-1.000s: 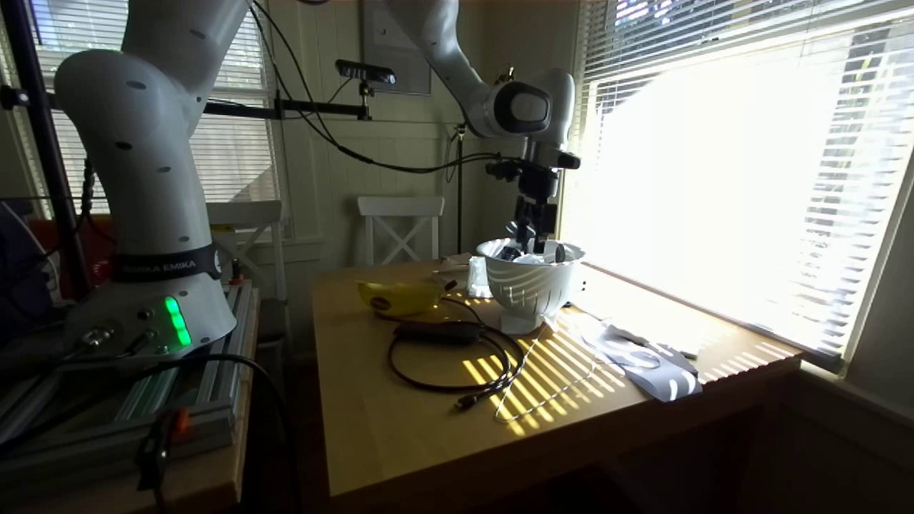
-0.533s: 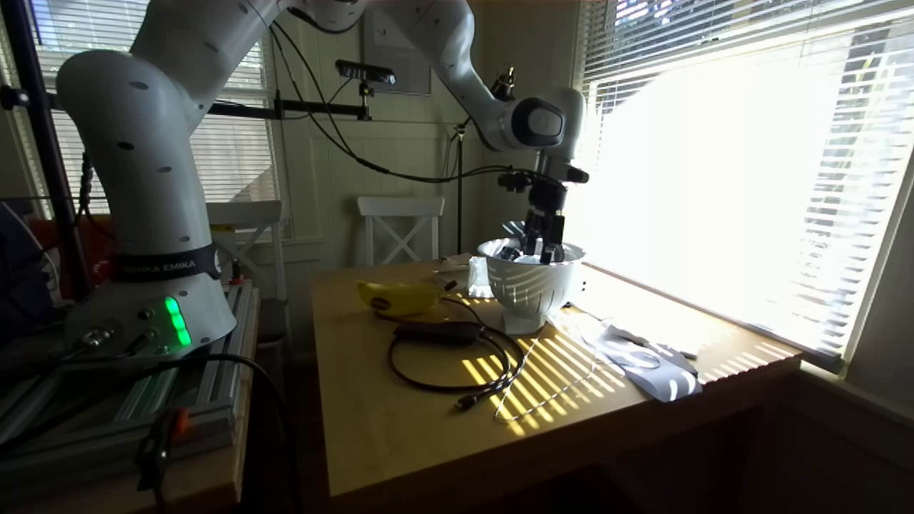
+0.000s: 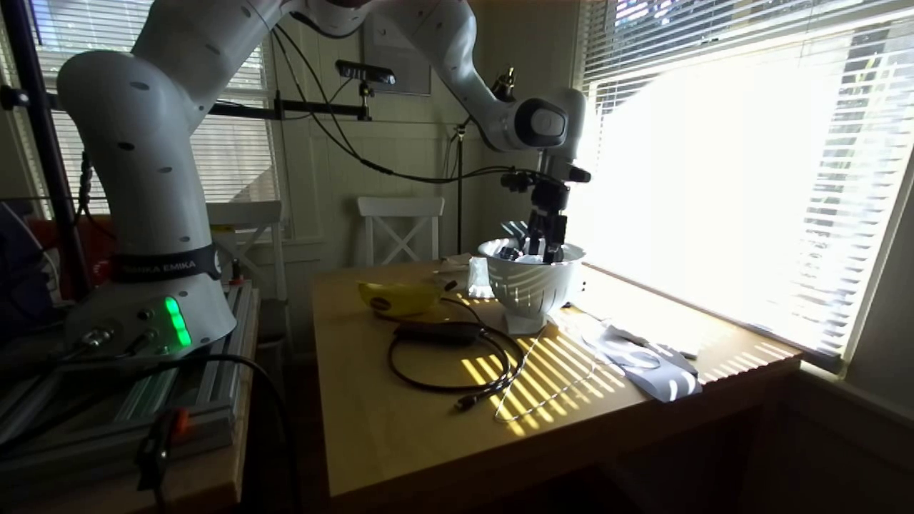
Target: Take the stapler and spatula out of the white colander.
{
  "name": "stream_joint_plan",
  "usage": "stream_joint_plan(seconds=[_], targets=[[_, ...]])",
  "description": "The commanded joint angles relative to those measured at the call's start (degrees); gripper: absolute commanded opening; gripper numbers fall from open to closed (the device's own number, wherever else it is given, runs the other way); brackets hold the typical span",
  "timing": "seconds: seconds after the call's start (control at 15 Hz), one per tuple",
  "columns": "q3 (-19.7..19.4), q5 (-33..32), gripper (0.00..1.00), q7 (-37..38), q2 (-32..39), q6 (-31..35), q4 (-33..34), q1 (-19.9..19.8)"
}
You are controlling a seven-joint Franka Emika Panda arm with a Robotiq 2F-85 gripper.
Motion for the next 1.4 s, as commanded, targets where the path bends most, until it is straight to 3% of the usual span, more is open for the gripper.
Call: stream_joint_plan(seconds=[0.0,0.27,1.0,1.33], targets=[[-0.4,-1.1,1.00,1.2,-1.4,1.5,-2.1,0.8],[-1.0,-4.5,1.00,0.9,-2.9,5.3,-4.5,2.8],[0.2,-6.5,1.00,-5.9,3.0,6.1,1.5,2.5],[0.0,-7.9,1.00,-6.0,7.5,4.4,6.1,4.4]])
